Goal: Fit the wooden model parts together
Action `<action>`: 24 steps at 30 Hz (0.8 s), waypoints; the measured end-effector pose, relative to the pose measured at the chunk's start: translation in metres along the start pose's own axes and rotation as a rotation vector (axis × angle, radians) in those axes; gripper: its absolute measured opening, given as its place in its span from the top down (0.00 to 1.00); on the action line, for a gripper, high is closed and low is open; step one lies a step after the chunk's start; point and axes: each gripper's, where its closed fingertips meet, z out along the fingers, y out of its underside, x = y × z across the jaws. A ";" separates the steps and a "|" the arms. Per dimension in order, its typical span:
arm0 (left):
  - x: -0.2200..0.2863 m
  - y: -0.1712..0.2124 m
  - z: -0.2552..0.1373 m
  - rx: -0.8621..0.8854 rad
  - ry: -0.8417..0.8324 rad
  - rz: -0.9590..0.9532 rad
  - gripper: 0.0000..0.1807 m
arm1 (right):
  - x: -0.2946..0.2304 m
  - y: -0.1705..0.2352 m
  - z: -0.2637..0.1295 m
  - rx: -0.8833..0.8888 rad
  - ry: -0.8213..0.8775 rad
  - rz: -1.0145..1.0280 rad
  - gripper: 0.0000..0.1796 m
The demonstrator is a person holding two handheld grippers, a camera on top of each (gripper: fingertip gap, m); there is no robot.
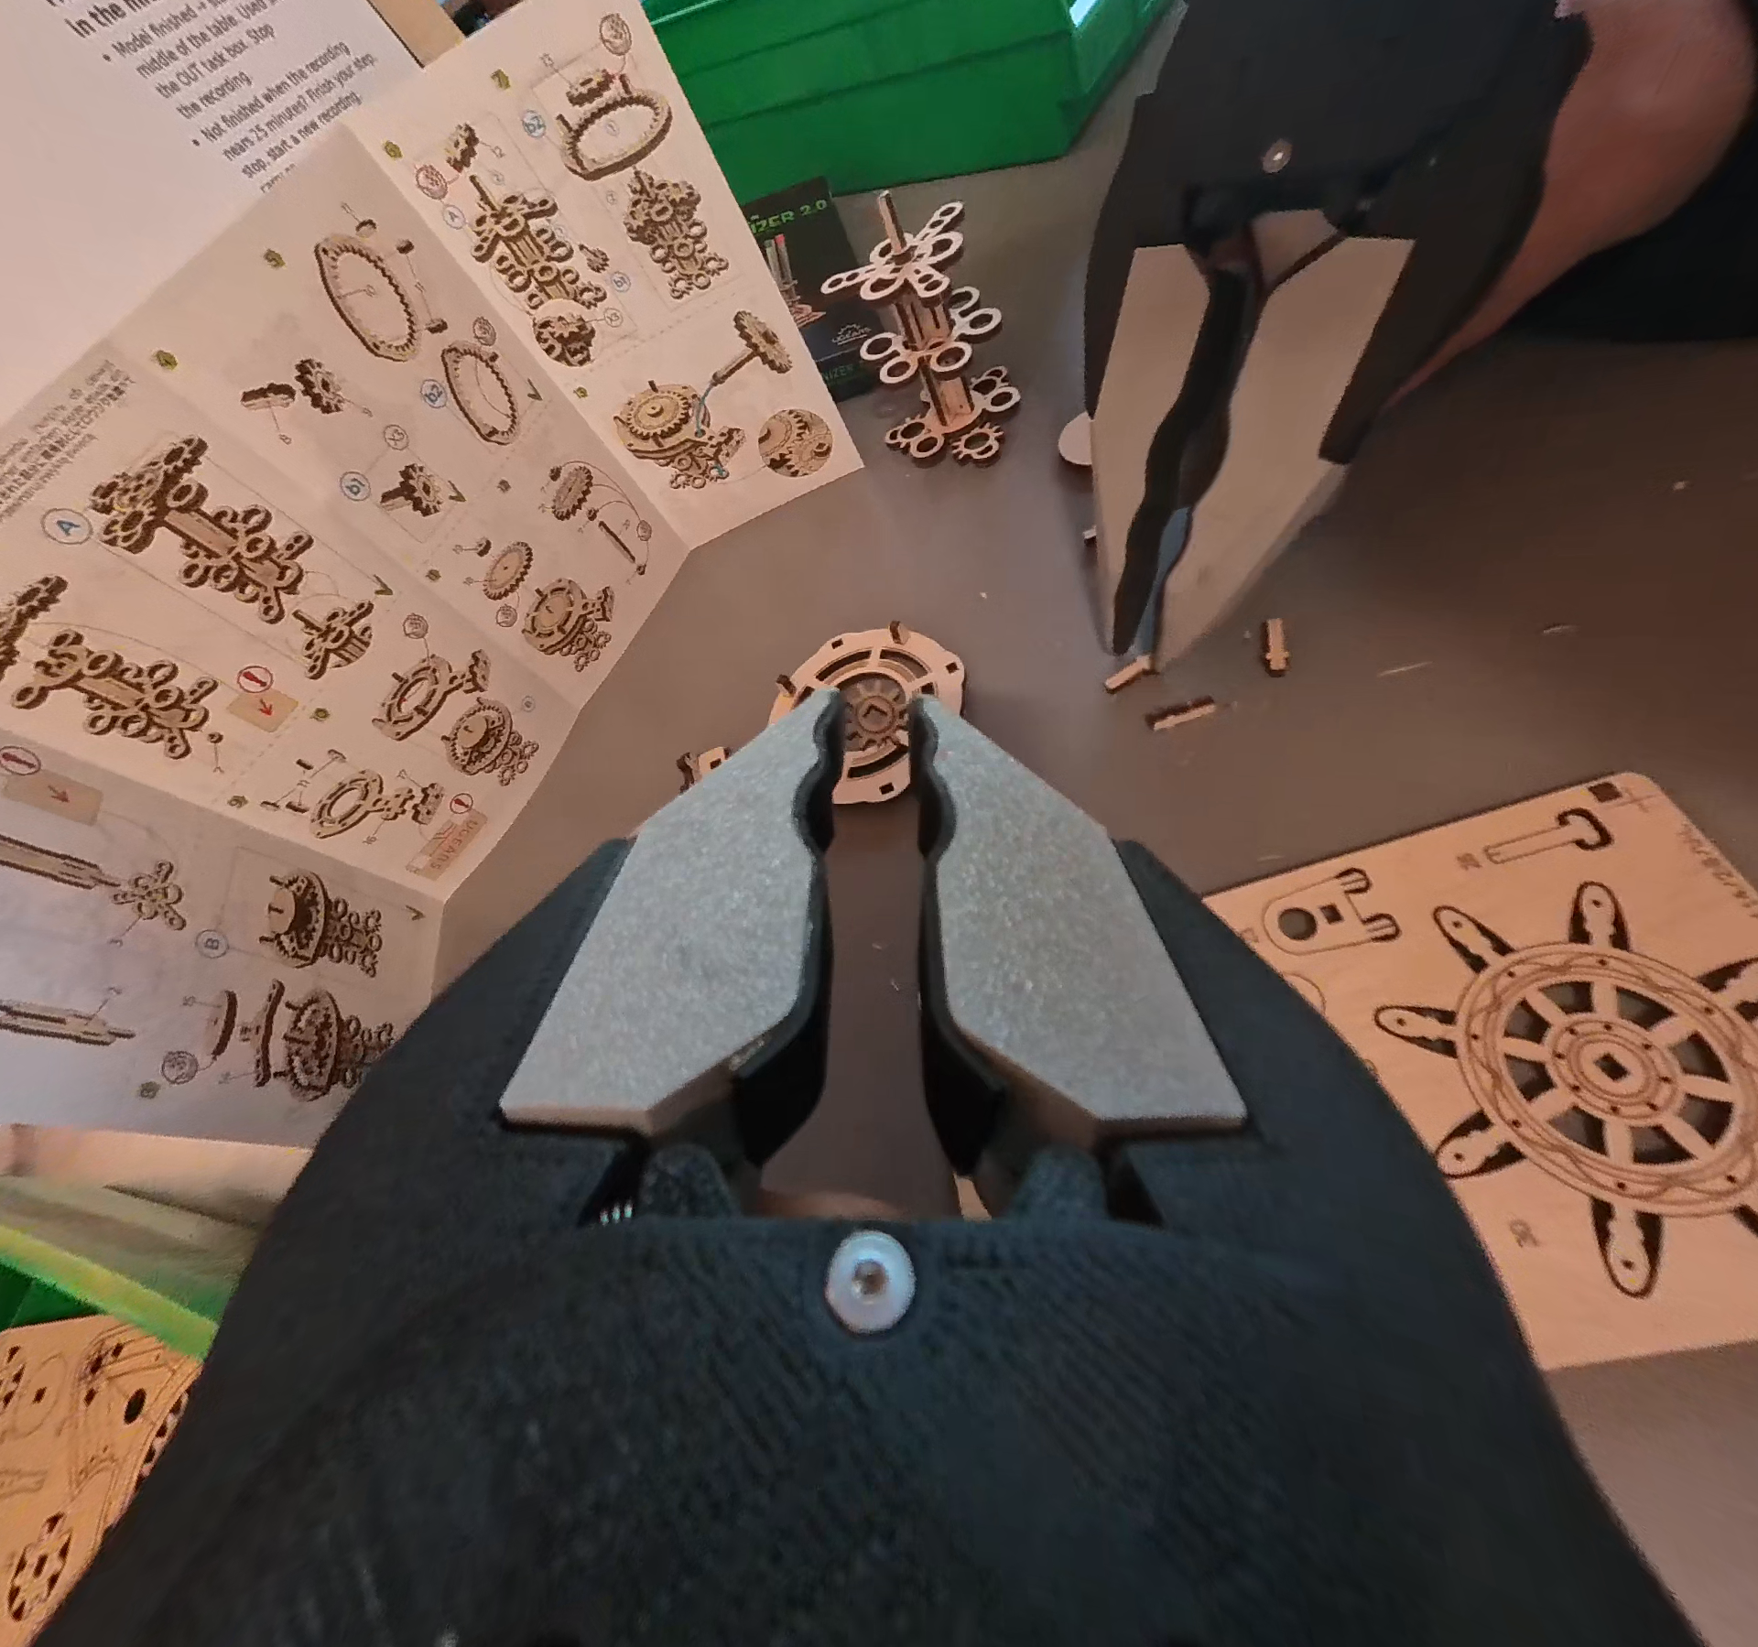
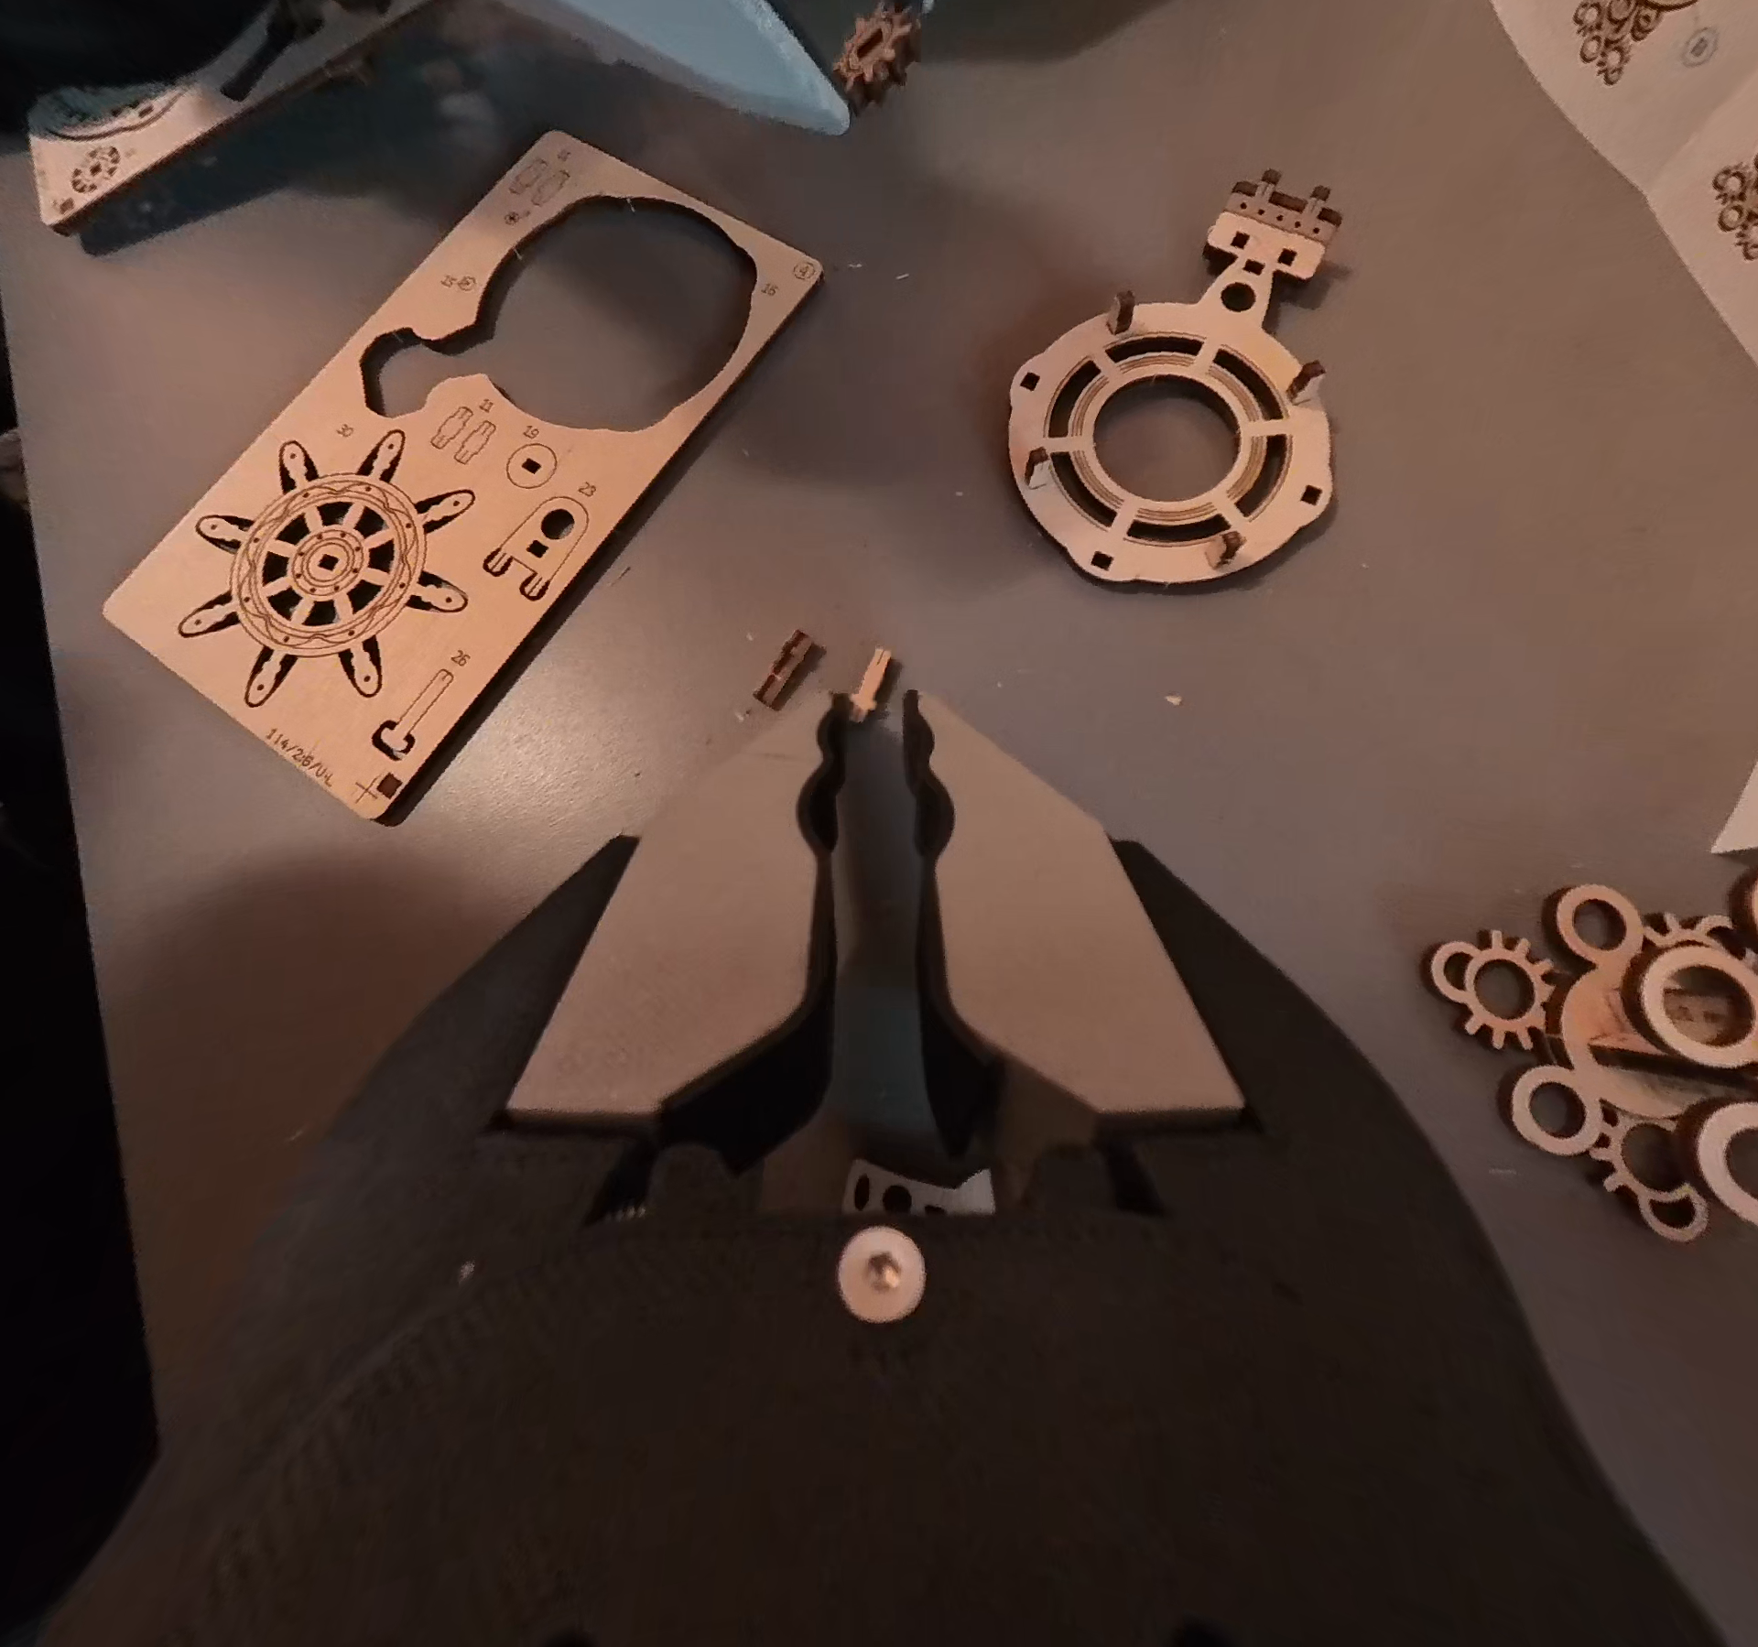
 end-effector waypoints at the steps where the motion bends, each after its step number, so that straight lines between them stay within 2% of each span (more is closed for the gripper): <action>1: 0.001 0.000 0.001 -0.002 0.002 0.002 0.95 | 0.000 0.000 0.000 -0.001 -0.002 0.001 0.97; 4: 0.002 0.001 0.002 -0.007 0.003 0.010 0.95 | -0.001 0.000 0.000 -0.003 -0.003 -0.001 1.00; 24: 0.000 -0.002 -0.001 0.002 -0.010 0.013 0.95 | 0.002 -0.005 -0.003 0.035 -0.014 0.032 1.00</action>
